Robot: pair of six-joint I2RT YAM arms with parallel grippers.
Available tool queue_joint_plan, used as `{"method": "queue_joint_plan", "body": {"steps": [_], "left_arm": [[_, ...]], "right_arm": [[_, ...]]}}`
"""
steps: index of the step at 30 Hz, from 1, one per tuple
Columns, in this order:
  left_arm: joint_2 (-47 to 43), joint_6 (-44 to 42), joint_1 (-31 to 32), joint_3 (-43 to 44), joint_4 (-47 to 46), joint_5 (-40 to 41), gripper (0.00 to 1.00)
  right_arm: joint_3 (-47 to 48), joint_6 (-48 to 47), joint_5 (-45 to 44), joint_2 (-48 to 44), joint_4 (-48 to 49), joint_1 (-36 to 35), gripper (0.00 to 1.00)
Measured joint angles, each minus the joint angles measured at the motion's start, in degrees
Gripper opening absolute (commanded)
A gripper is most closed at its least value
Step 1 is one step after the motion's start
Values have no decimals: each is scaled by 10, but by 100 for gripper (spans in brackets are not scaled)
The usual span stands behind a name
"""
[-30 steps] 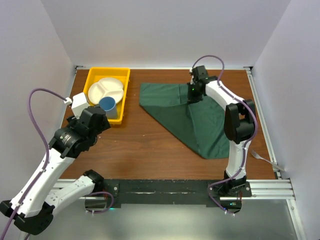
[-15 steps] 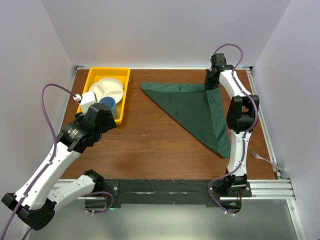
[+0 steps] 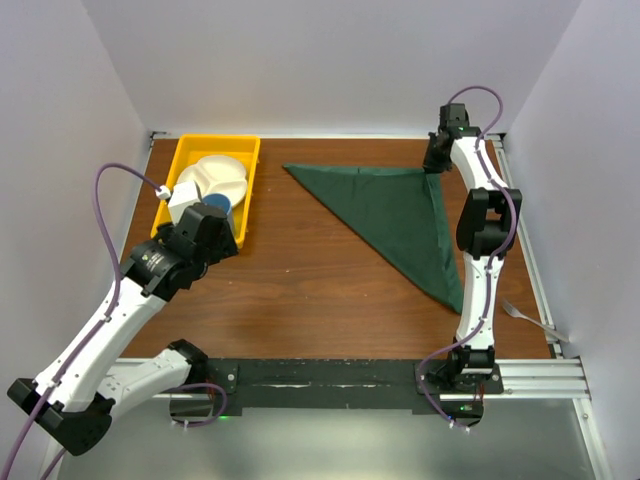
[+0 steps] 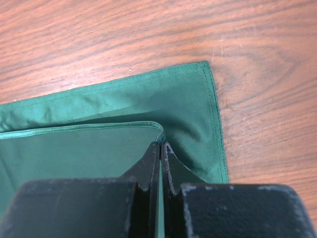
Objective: Fold the napkin, place the utensils inside, and roll it up
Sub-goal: Fold the napkin
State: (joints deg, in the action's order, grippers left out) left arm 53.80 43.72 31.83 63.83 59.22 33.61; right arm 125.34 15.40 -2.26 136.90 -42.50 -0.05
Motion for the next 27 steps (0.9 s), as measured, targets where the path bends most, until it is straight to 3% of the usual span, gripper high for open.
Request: {"method": "queue_joint_plan", "body": {"steps": [27], "left_arm": [[18,-1,0,0,-10,-2,81]], "right_arm": [[38,16,3,46,21,29,0]]}}
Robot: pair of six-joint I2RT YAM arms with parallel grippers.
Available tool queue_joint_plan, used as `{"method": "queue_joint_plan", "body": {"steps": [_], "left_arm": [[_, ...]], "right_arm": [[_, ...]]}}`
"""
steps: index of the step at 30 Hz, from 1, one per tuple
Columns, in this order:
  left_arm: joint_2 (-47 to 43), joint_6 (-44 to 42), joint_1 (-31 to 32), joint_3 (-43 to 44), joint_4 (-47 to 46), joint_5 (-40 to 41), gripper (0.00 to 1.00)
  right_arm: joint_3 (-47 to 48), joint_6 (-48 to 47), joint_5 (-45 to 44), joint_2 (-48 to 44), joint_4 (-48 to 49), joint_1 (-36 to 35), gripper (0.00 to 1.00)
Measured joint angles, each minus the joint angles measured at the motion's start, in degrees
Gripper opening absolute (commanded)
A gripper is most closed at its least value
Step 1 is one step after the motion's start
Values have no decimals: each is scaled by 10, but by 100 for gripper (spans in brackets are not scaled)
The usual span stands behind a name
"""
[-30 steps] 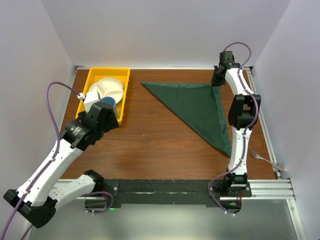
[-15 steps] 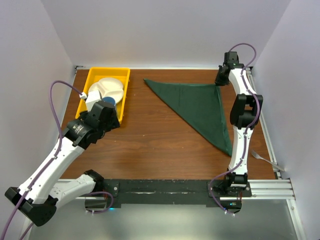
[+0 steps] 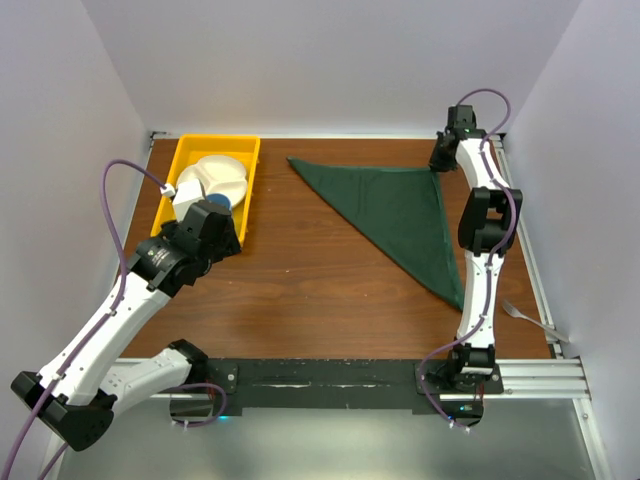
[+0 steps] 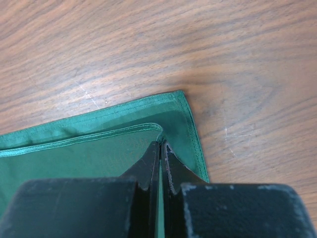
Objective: Fold the napkin, place the utensils inside, and roll it up
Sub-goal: Fold the napkin
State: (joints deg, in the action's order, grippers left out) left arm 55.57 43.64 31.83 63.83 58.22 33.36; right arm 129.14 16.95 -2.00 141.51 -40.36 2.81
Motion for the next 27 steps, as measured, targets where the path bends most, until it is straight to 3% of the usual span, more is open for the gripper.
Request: {"method": "queue_joint_plan", "body": {"steps": [10,12,16,17,19,20,25,27], "left_arm": [[1,0,0,0,0,0,81],[1,0,0,0,0,0,81],[3,-4,0,0,-2,-3,81],[3,-7,0,0,-4,-6,81],[6,-15,0,0,-11,-15,81],[9,-23,0,0,-19,-22,81],[57,-56,0,0,-104,-85,75],[94,-66,0,1,-157,-118,62]], "right_arm": [[20,-2,0,9,5,2,0],[22,-4,0,14,5,2,4],[42,-7,0,33,2,2,21],[60,-10,-1,43,-5,2,40],[94,-14,-7,58,-19,2,55],[110,-16,-11,64,-25,2,70],[132,-16,-55,54,-59,2,80],[102,7,-76,25,-87,-1,80]]}}
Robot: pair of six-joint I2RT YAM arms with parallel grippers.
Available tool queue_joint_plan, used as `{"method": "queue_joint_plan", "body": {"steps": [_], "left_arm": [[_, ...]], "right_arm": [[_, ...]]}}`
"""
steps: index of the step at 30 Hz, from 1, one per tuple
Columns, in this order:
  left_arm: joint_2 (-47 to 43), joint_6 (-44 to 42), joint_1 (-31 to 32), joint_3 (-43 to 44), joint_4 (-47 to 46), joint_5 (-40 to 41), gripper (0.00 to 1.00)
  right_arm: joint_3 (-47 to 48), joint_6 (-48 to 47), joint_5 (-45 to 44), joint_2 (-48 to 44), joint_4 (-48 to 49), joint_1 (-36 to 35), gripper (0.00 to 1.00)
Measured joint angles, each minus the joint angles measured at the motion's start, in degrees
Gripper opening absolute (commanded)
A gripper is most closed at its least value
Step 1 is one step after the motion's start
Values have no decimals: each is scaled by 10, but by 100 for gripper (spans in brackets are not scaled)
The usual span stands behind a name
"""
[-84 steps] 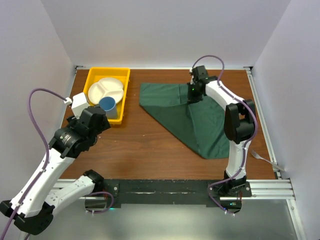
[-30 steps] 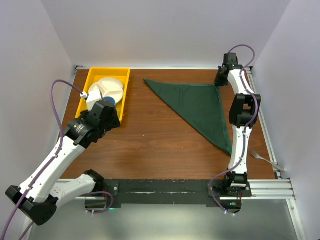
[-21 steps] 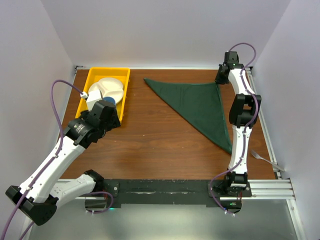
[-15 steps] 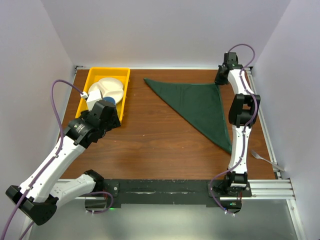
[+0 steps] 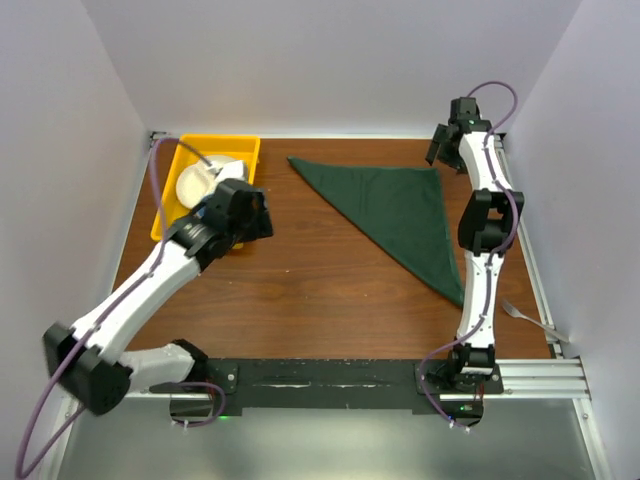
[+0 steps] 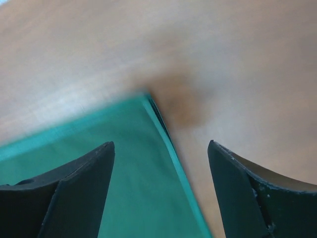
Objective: Fold the napkin, place the utensils inside, and roll it up
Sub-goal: Fold the napkin
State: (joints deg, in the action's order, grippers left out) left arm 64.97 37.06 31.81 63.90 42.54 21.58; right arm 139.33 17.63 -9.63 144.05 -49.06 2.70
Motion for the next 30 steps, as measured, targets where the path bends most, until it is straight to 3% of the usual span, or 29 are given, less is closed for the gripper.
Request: {"method": "queue_joint_plan", "body": {"steps": [3,6,9,15,18,30], "left_arm": [[106,-17,0,22,-96,-56,43],[217,-33,-1,62,-182,-92,31],[333,-47,-2,124,-253,-116,19],[522,-73,-5,265,-343,-128,1],[573,-82,-9,303,-372,-122,0],[668,-88,-65,363,-447,-106,0]], "right_arm": [[-115,32,-30,-88,-36,-10,78],[-252,52,-30,-193,-47,-33,67],[-399,66,-7,-306,-45,-61,63],[-540,75,49,-420,-34,-83,47],[-617,80,69,-457,-24,-82,40],[-777,96,73,-524,-5,-53,38]]}}
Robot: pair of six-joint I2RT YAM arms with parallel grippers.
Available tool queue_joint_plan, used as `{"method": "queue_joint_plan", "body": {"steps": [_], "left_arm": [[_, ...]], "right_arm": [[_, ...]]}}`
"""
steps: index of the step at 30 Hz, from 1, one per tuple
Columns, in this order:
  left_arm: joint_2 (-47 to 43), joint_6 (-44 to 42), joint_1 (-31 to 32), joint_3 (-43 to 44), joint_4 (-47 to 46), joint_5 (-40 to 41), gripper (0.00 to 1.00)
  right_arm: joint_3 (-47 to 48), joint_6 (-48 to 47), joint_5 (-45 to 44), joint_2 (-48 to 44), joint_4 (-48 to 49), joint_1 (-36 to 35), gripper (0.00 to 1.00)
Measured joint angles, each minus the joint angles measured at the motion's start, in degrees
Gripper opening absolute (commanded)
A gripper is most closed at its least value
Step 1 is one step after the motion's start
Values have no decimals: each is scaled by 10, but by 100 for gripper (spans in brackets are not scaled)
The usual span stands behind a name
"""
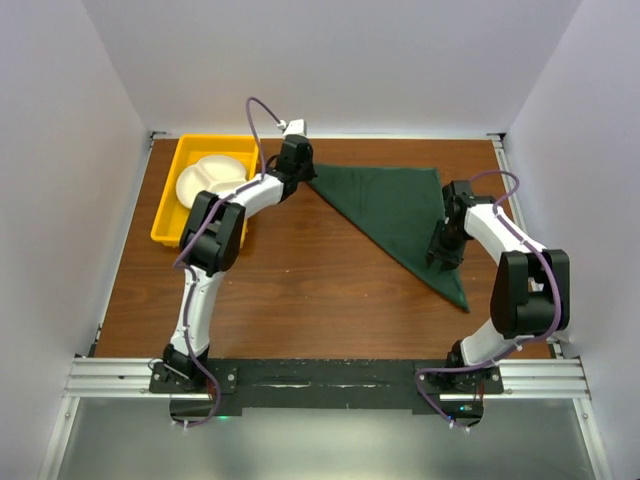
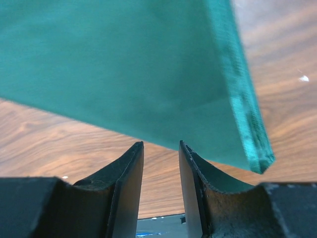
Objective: Fold the napkin, place the utensils inside, and roll it up
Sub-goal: Fold the napkin
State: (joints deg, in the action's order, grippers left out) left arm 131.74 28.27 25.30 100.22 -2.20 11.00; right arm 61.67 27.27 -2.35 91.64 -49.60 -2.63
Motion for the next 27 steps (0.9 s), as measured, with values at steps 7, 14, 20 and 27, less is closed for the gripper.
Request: {"method": "queue_joint_plan", "body": {"steps": [7,14,20,27], "left_arm": [[44,27,-31,16,-12,-6,0],[82,57,-45,42,-26,-14,0],[83,54,-45,50,-20,-14,0],[84,52,-46,60,-15,-14,0]], "right_arm": [[-59,25,-22,-8,20,19,39],[-106,36,-27,-5,31,66,42],[-104,34,-32,-42,18,69,46],[-101,46,-41,-88,-2,69,45]]}}
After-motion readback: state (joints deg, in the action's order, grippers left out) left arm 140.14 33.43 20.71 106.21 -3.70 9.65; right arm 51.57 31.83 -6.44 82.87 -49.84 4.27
